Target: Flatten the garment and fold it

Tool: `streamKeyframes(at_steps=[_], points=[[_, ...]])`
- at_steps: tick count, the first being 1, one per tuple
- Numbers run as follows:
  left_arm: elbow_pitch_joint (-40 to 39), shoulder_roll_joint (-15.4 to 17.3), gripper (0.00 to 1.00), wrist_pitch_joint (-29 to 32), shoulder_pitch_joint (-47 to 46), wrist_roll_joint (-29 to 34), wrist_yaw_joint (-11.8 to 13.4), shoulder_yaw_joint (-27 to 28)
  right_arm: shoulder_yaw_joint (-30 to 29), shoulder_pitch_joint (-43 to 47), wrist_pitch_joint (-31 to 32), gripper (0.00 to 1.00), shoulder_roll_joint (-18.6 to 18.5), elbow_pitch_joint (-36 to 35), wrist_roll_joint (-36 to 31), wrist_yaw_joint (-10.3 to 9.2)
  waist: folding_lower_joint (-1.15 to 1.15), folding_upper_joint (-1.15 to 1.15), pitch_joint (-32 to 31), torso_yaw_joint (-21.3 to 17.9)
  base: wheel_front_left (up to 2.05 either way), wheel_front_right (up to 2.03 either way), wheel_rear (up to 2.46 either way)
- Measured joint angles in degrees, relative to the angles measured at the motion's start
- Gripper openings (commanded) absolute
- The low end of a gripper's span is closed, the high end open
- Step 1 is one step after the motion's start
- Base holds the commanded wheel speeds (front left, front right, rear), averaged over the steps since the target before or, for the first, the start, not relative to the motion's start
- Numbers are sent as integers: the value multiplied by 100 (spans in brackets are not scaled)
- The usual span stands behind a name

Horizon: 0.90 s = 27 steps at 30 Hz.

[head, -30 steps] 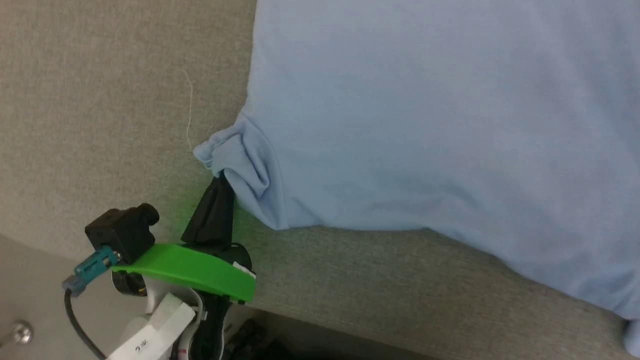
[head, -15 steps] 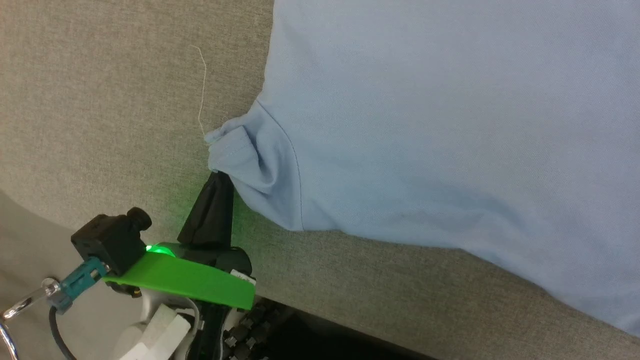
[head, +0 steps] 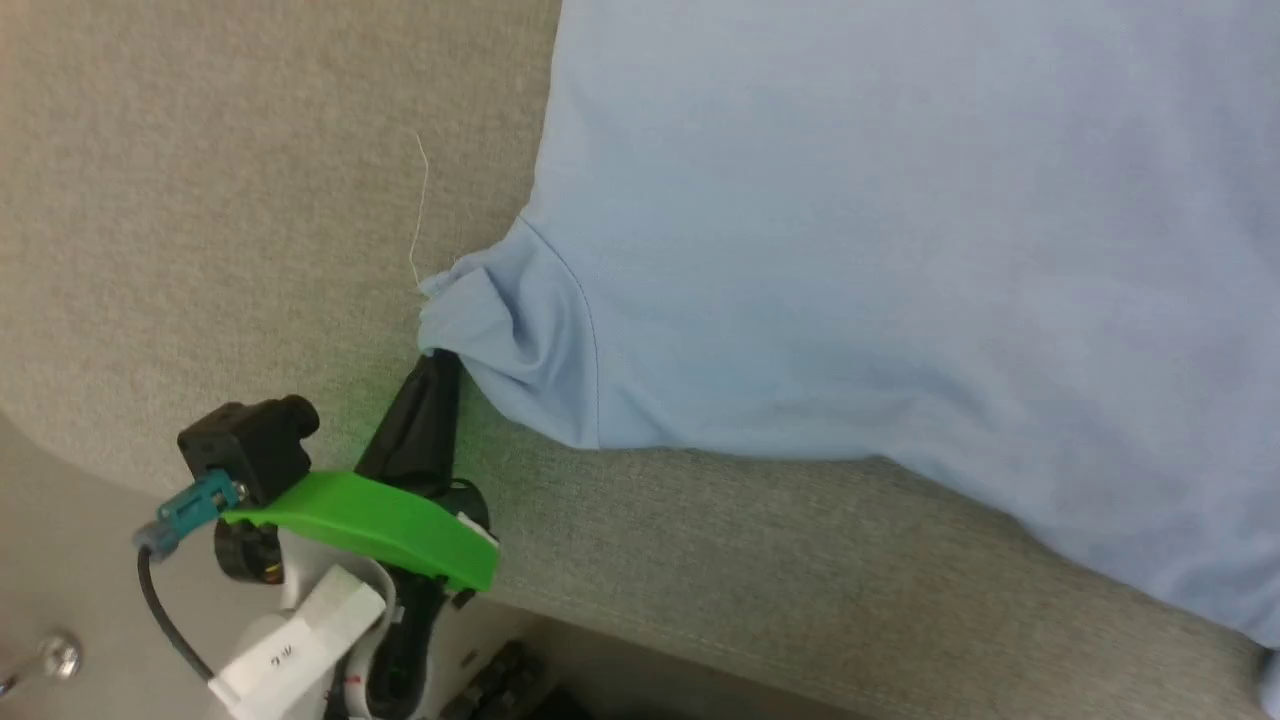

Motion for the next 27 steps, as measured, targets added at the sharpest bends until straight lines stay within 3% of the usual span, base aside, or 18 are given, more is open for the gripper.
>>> streamKeyframes(at_steps=[8,17,21,27], points=[[455,310,0,271,-8,85,136,99,189,1122,-56,0,-180,-99,694,0,0,0,-877,-364,0,0,0],[953,399,0,459,263,108,240,78,330,4001,145,0,-211,-1400,1681,0,0,0,-2098,-1041,0,0,0],[1040,397,0,460,349,69,287,90,159,5317,158,0,129,-1947,1923,0,-1,0,-2513,-1334,0,0,0],[1176,366,0,457,433,14,283,62,-166,6934,-125,0,1149,-2131,2036,0,-1,0,-3010,-1663,0,0,0]])
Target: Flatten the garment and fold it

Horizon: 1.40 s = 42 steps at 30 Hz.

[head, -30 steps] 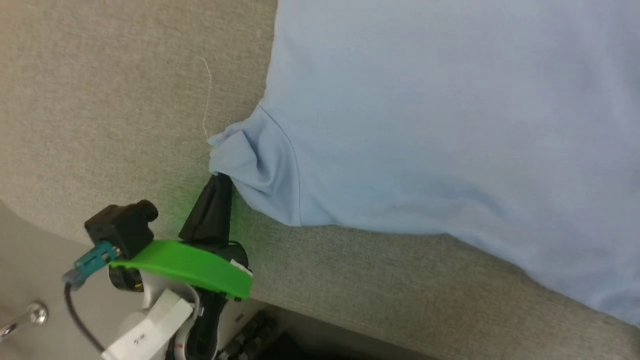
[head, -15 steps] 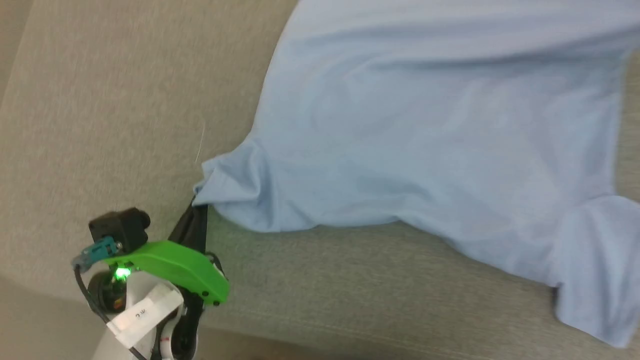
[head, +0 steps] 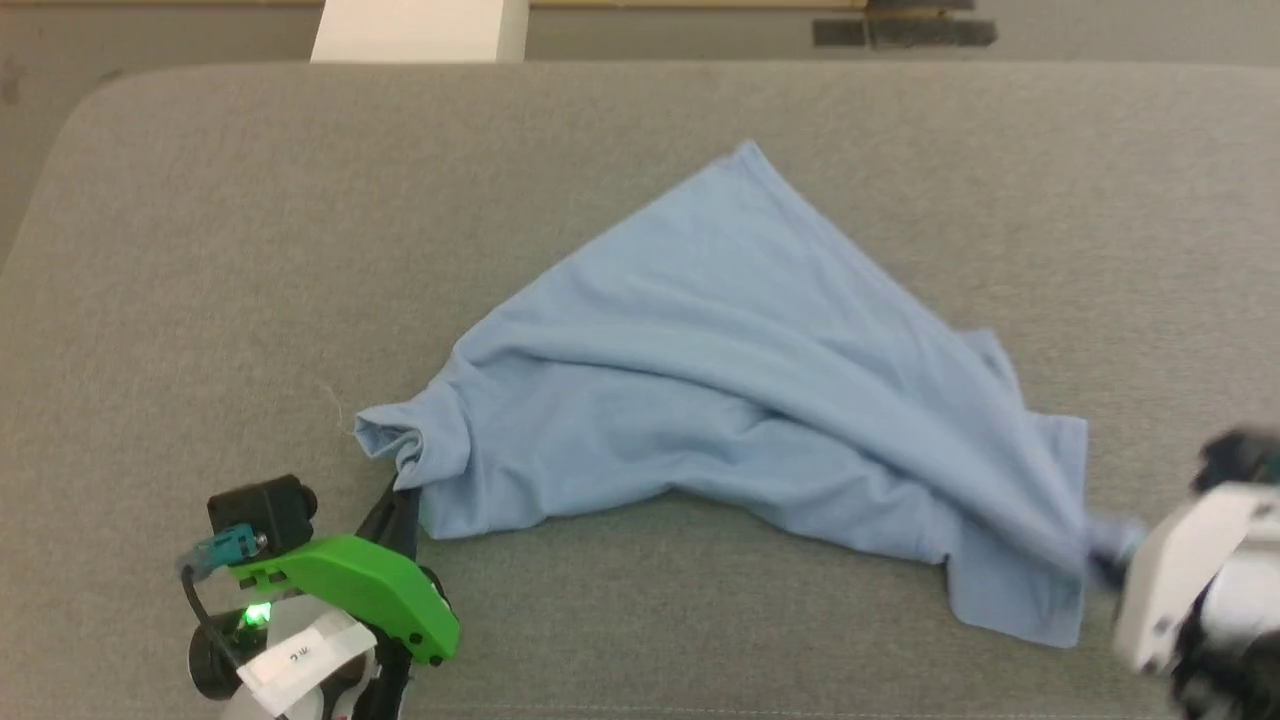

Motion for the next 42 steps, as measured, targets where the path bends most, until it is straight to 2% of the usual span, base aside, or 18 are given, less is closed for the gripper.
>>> streamKeyframes(at_steps=[4,10,11,12,17,21,24,27,34,42], points=[[86,-9,0,-33,33,-8,-5,-10,256,617,-167,0,474,192,-124,0,0,0,-214,-111,0,0,0],[330,-46,0,-85,81,-53,-40,-44,337,760,-544,0,656,565,-153,0,0,0,-436,-162,0,0,0],[354,-47,0,-90,95,-55,-40,-40,302,749,-651,40,665,546,-102,0,0,0,-463,-166,0,0,0],[379,-47,0,-92,115,-60,-40,-35,248,721,-784,100,665,503,-70,0,0,0,-496,-171,0,0,0],[426,-49,0,-116,224,-145,-31,1,-45,391,-1659,100,654,7,250,0,0,0,-654,-211,0,0,0],[412,-49,0,-118,257,-193,-4,9,26,19,-2579,100,550,-318,424,0,0,0,-730,-257,0,0,0],[391,-49,0,-116,257,-199,-3,-1,171,-205,-3089,100,409,-296,453,0,0,0,-722,-235,0,0,0],[332,-46,0,-114,249,-199,0,-25,339,-599,-3349,100,313,-21,452,0,0,0,-627,-195,0,0,0],[177,-43,0,-79,-8,-175,-52,-185,803,-2179,-3312,100,14,1034,224,0,0,0,-219,-21,0,0,0],[-130,-171,0,-140,-636,-70,-201,-386,1651,-4190,-2164,100,-513,2256,-300,0,0,0,534,404,0,0,0]])
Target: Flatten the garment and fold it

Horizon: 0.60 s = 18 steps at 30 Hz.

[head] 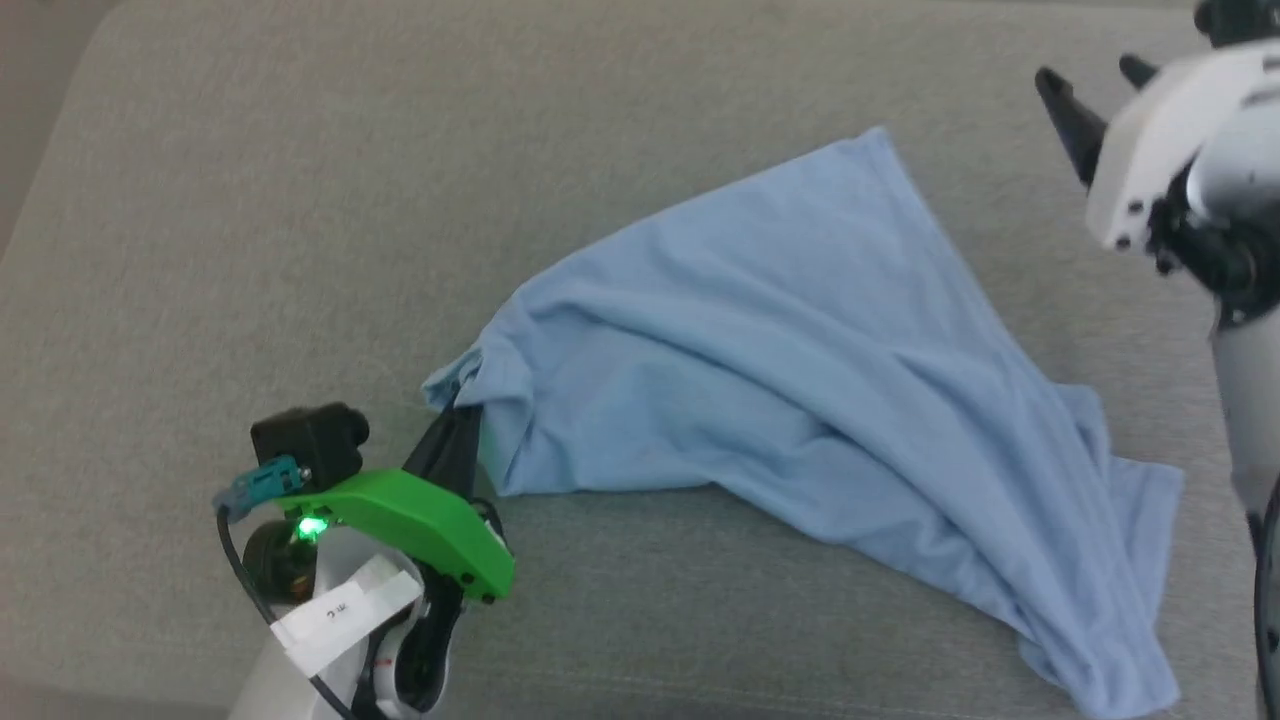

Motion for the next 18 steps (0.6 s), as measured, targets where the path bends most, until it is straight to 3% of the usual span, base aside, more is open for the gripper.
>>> streamKeyframes(at_steps=[10,18], points=[[-215,-97,0,-211,-226,111,-41,-60,1167,-1223,1630,100,-244,1085,-584,0,1,0,931,636,0,0,0],[-226,-137,0,-315,-230,70,-52,-33,1720,-1697,2138,100,-342,1273,-728,0,0,0,1523,978,0,0,0]])
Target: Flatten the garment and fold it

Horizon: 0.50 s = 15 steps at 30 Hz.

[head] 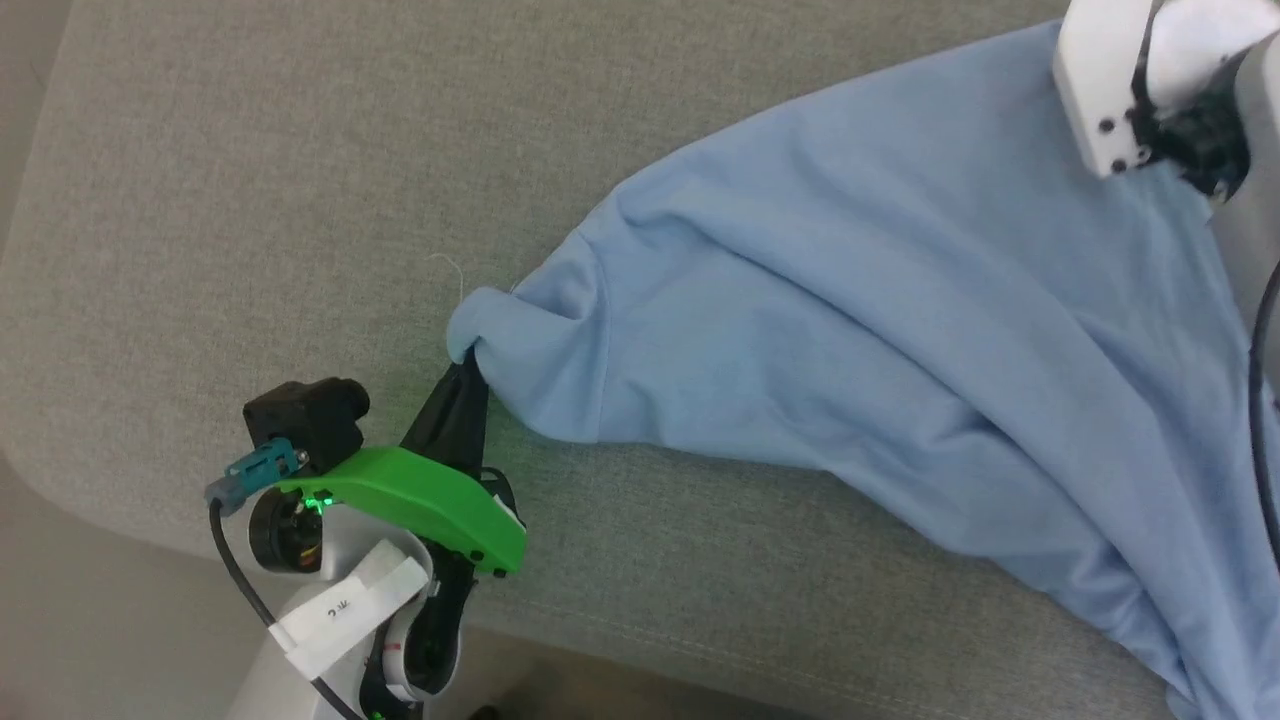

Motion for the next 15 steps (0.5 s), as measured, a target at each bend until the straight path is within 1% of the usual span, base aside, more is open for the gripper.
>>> streamKeyframes(at_steps=[5,6,7,10,13,15], points=[[56,-34,0,-40,0,-40,-43,-4,-5,-194,365,100,-14,5,151,0,0,0,158,111,0,0,0],[73,-38,0,-52,0,-54,-54,-2,-31,-224,461,41,-16,10,208,-1,0,0,155,115,0,0,0],[88,-41,0,-55,0,-54,-55,-1,-84,-242,528,0,-11,22,269,-1,0,0,146,111,0,0,0],[147,-37,0,-55,0,-54,-55,7,-272,-228,604,0,51,33,404,0,0,0,88,71,0,0,0],[216,-19,0,-54,1,-69,-54,51,-467,-85,431,0,167,18,444,0,1,0,-26,-2,0,0,0],[275,7,0,-55,7,-93,-52,83,-622,24,186,0,204,3,469,0,1,0,-132,-61,0,0,0]])
